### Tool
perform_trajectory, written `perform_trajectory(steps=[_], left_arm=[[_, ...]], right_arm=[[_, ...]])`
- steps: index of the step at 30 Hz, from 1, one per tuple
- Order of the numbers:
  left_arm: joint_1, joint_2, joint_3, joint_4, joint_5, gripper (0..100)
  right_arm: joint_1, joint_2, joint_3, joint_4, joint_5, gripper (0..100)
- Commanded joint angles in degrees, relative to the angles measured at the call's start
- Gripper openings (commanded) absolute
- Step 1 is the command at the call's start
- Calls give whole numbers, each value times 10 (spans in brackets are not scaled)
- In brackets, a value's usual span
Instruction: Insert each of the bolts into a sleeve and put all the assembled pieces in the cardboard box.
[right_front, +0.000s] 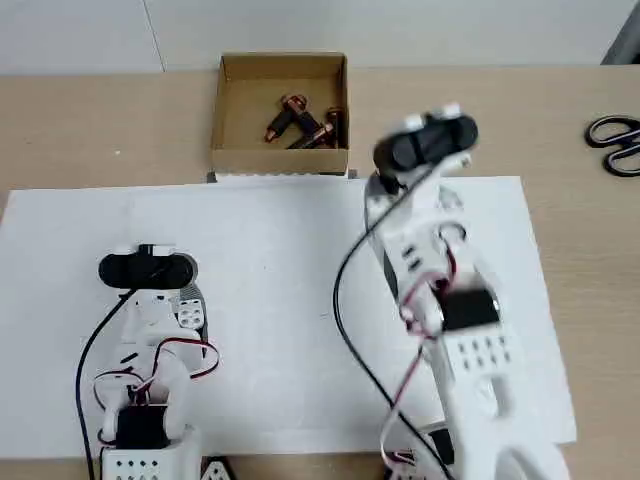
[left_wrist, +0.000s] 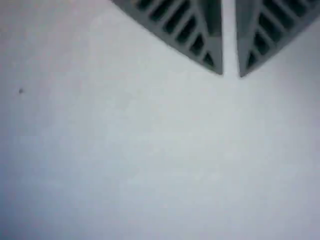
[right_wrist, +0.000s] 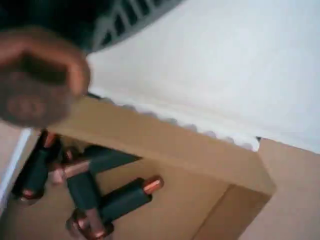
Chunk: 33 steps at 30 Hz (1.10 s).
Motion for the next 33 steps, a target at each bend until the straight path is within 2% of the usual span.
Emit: perform_trajectory(steps=[1,6,17,33], left_arm=[[-3,-3,-4,3,-4,6],[-3,-3,-4,3,-4,6],[-3,-3,-4,3,-4,6],[-3,-3,-4,3,-4,6]], right_arm=[[1,107,-94,-69,-5,2],[1,259,-212,-92,-5,2],[-47,554,-542,-91,-3,2],[-50,877,-902,-92,-1,3]])
